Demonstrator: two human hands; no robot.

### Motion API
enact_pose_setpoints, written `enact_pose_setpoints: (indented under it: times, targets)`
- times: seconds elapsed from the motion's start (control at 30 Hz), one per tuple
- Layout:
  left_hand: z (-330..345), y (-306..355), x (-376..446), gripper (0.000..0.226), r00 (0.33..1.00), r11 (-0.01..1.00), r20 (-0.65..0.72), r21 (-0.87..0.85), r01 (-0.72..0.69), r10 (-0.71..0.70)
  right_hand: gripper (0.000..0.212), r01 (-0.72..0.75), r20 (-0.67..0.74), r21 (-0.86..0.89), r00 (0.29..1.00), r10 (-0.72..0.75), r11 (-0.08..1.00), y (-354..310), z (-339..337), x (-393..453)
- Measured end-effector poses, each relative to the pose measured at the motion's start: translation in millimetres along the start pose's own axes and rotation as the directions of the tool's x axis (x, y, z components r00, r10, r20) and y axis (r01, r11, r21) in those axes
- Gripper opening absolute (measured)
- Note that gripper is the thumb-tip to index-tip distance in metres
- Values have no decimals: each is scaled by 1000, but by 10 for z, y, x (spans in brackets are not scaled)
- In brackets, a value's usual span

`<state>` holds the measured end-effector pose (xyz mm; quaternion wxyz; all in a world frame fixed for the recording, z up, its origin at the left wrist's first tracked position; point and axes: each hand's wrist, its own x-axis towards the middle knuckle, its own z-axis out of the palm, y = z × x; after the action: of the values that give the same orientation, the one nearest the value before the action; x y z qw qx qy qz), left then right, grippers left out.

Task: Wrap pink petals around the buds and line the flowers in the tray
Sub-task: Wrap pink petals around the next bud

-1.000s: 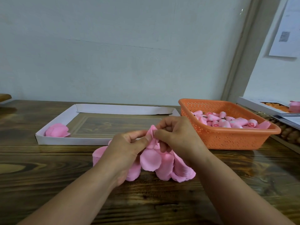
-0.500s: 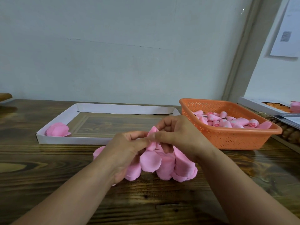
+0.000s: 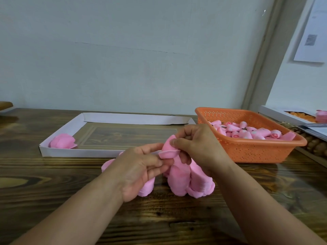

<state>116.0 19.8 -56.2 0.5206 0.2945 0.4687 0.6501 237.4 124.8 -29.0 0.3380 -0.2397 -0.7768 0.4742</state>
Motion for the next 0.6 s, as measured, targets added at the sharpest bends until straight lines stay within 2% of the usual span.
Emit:
enact_pose_setpoints:
  times: [0.13, 0.23, 0.37, 0.47, 0.6]
  targets:
    - [30, -57, 9, 26, 995, 995, -69, 76, -63, 69, 12, -8, 19, 23, 1000, 7, 1000, 2, 22, -13]
    - [60, -48, 1, 17, 989, 996, -127, 57, -67, 73, 15, -20, 30, 35, 999, 19, 999, -12, 22, -23]
    - [99, -31, -22, 16, 980, 996, -183, 57, -70, 79, 24, -13, 47, 29, 999, 12, 999, -49, 22, -36]
    - [101, -13, -39, 16, 975, 992, -199, 95, -79, 97, 22, 0, 82, 14, 997, -1, 1000, -85, 23, -64]
    - [131, -18, -50, 16, 971, 978, -192, 176, -109, 142, 20, -19, 16, -9, 1000, 19, 1000, -75, 64, -71]
